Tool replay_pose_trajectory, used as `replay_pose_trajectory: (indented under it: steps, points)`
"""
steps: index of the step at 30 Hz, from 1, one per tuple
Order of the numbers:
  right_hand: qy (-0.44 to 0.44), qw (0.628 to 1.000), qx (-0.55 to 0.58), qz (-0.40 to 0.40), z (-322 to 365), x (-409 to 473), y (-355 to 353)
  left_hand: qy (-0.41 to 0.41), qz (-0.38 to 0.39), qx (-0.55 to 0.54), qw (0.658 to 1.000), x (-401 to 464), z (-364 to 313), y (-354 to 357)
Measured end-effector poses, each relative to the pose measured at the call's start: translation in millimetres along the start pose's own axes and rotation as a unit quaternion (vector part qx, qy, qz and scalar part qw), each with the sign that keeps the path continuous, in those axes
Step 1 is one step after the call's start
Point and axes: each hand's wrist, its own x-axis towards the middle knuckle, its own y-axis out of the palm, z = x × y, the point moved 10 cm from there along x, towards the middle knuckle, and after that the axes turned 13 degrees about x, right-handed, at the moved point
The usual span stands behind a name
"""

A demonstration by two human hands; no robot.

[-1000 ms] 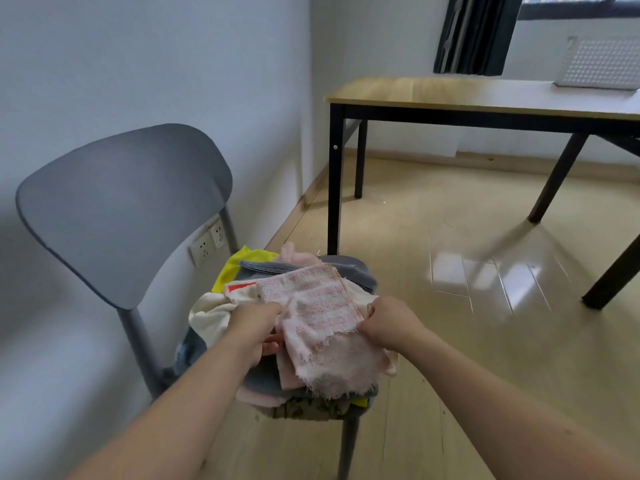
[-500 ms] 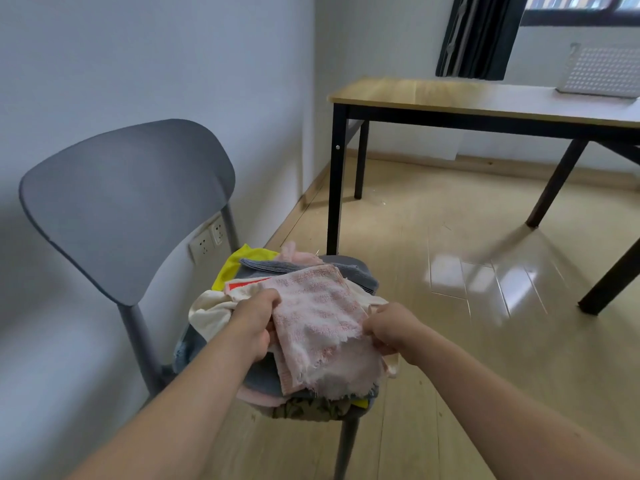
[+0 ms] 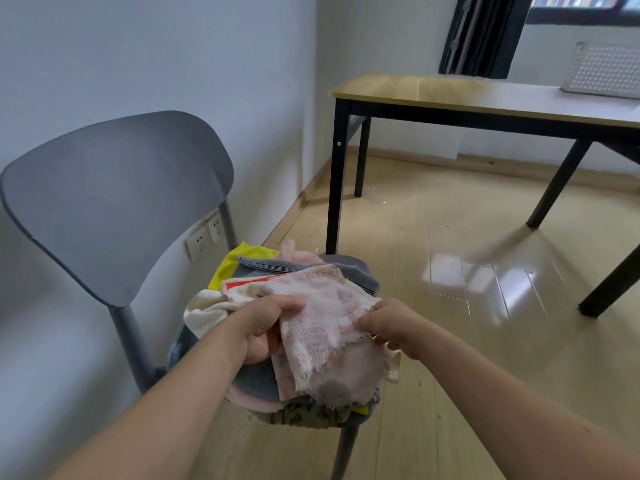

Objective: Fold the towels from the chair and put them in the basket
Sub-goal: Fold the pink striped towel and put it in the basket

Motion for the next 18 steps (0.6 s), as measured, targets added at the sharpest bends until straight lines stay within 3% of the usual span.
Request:
replay_pose_trajectory:
  steps: [12, 18]
  points:
    - [-0.068, 0.99, 0.122, -0.005, 30, 6, 2, 0.07, -0.119, 0.085, 0.987, 17, -35, -35]
    - [-0.058, 0.984, 0.166, -0.038, 12, 18, 1, 0.049, -0.154, 0.066, 0.985, 24, -21, -44]
